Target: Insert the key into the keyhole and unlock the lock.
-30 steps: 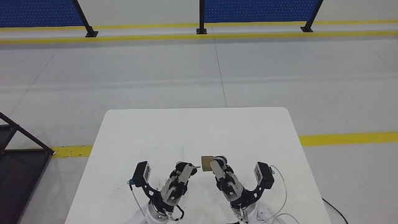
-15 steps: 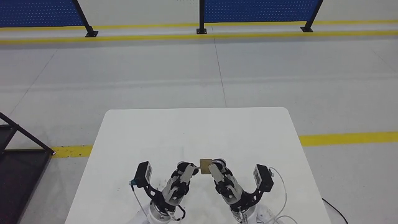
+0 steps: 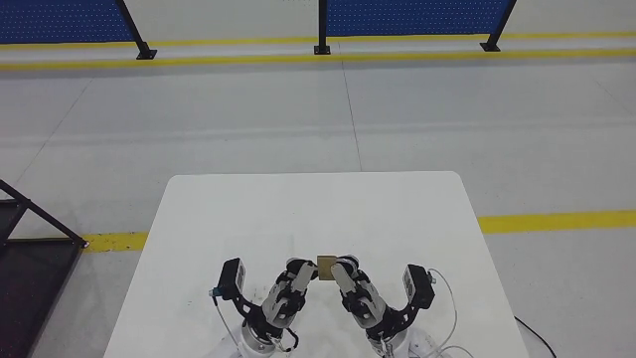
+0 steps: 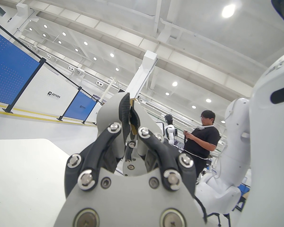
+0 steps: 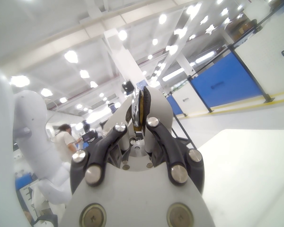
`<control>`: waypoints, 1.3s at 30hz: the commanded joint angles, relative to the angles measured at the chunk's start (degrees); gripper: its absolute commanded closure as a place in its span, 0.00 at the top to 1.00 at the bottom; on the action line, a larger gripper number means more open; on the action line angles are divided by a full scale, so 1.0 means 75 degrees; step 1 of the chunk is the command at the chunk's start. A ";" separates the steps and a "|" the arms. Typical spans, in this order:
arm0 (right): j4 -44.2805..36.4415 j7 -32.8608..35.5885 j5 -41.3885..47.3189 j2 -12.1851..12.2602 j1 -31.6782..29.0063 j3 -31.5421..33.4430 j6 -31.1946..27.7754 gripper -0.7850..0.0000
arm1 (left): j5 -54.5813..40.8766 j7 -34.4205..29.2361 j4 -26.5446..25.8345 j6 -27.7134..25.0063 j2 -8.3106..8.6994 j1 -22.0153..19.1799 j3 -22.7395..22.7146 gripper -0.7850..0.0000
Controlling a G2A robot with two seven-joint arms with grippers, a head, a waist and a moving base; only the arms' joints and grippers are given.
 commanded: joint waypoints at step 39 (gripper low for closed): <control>-0.0082 0.0281 0.0412 0.0027 -0.0036 0.0199 -0.0048 0.00 | 0.0078 -0.0257 0.0059 -0.0307 -0.0039 0.0084 -0.0270 0.00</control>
